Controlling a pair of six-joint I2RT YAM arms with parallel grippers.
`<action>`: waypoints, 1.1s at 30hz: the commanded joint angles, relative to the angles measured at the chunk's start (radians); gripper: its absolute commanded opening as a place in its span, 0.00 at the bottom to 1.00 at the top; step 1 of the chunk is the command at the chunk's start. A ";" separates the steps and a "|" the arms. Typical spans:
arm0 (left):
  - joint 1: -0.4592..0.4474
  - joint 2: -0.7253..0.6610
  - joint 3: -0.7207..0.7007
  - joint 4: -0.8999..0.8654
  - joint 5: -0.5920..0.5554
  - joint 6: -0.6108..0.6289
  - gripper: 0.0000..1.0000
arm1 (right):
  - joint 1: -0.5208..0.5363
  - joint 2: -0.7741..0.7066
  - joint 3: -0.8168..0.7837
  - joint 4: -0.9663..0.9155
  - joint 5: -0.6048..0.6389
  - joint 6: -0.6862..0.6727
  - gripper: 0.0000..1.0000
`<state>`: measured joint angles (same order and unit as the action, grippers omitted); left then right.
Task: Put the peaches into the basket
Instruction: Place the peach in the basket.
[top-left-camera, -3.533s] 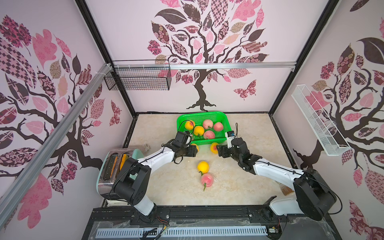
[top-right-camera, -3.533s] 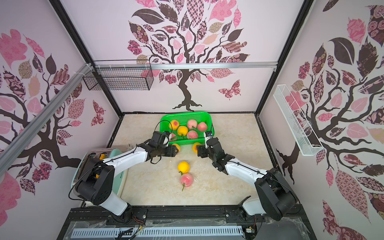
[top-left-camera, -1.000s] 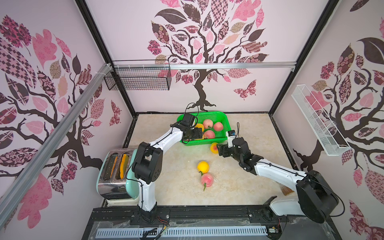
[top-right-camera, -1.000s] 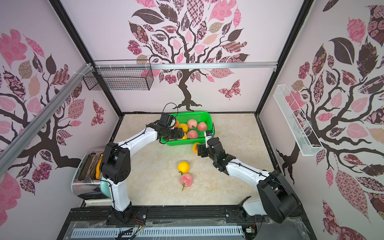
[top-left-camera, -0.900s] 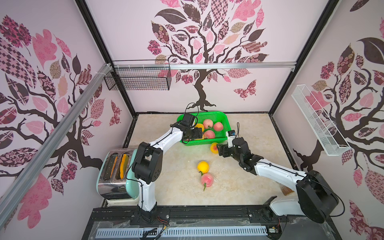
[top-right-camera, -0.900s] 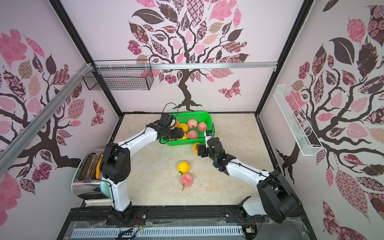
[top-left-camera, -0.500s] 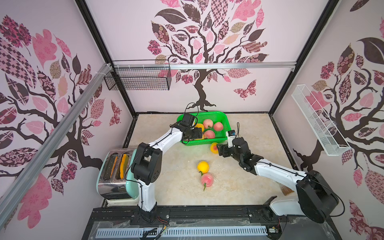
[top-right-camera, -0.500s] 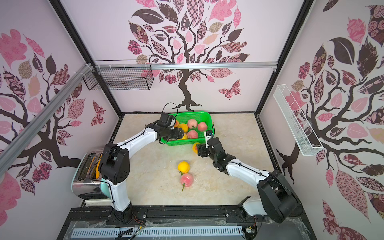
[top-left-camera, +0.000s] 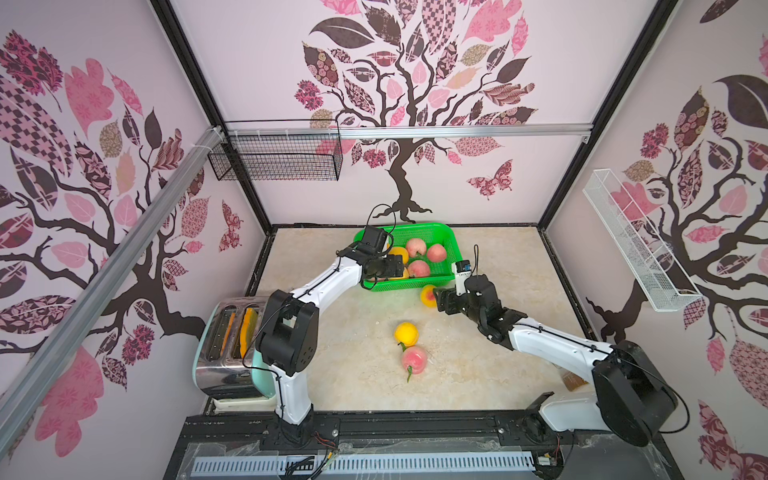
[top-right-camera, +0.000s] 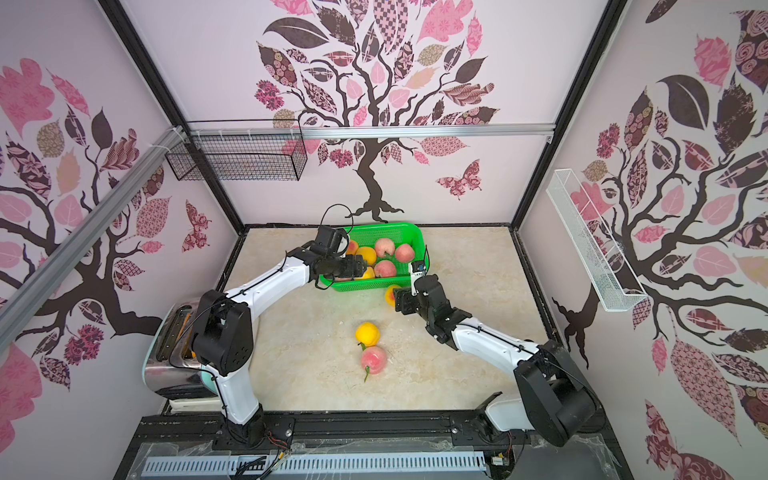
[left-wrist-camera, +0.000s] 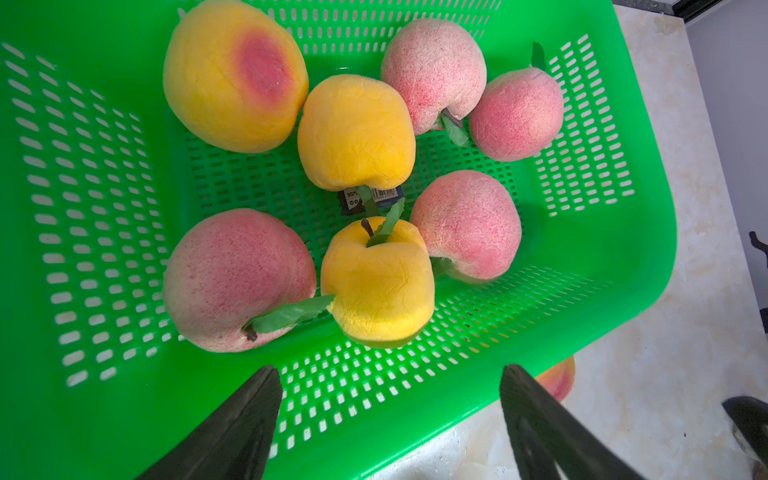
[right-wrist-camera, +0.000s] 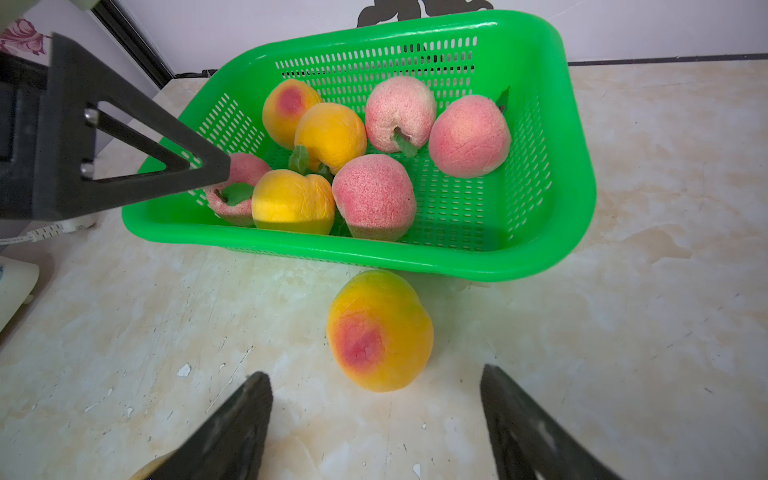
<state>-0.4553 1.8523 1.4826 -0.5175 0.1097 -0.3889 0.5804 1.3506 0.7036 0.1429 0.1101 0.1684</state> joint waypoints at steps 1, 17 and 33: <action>-0.009 -0.072 -0.029 -0.008 -0.004 0.020 0.86 | 0.004 -0.007 -0.001 -0.008 0.015 -0.001 0.81; -0.044 -0.339 -0.245 -0.064 0.049 0.016 0.84 | 0.004 0.010 0.006 -0.010 0.008 0.000 0.81; -0.139 -0.513 -0.551 -0.005 0.098 -0.053 0.83 | 0.005 0.039 0.012 0.000 -0.007 0.007 0.81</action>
<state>-0.5777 1.3602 0.9588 -0.5667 0.1814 -0.4145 0.5804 1.3800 0.7036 0.1429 0.1055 0.1688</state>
